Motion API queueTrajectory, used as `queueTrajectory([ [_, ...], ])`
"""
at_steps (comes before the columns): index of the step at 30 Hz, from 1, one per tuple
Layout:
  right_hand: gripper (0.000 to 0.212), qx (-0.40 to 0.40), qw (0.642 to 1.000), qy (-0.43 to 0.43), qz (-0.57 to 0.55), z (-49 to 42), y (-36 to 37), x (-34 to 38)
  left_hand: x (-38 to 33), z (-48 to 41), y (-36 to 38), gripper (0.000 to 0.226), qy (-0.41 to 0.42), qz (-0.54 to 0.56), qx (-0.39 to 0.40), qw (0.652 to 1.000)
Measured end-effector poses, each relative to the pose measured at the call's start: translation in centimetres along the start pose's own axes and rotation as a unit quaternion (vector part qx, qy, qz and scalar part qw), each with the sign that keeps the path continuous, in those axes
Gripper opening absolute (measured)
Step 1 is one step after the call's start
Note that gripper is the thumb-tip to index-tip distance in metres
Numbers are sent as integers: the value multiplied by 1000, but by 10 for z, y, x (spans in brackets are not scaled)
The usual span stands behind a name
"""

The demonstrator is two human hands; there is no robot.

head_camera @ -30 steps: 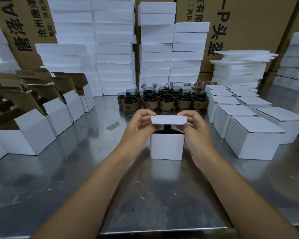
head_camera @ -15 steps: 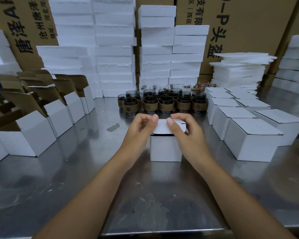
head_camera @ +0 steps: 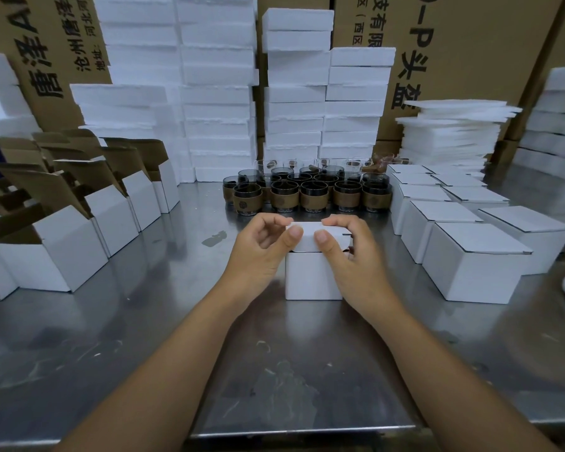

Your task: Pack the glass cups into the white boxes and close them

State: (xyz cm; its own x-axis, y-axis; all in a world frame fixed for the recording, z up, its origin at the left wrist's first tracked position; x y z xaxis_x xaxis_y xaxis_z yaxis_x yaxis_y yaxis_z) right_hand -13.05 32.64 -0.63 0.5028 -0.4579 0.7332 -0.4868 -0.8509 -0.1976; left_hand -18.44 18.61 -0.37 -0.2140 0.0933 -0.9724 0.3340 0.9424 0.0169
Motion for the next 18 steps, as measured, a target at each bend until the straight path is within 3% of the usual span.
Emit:
queueTrajectory([
  [6,4,16,999,21,-26,1,1,-6,16,-3,0,25,-63,32,44,997],
  [11,31,-4,996,43,-80,-3,-2,-8,21,-3,5,32,-108,56,62,991],
  [18,33,5,995,47,-86,-4,0,-8,18,-5,4,45,-114,110,61,985],
])
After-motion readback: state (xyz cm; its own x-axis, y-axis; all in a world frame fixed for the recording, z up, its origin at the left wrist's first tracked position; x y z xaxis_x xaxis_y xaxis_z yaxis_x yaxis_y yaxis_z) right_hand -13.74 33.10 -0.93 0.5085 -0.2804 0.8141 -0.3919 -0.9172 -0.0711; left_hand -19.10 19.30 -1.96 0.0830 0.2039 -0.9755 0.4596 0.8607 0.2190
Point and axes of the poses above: each hand's wrist, its own z-axis away from the middle knuckle, its own y-axis out of the palm, x = y × z, the point moved 7 cm from there along -z, towards the middle knuckle, and after that the axes turned 8 degrees about -y, right-handed, at the moved point
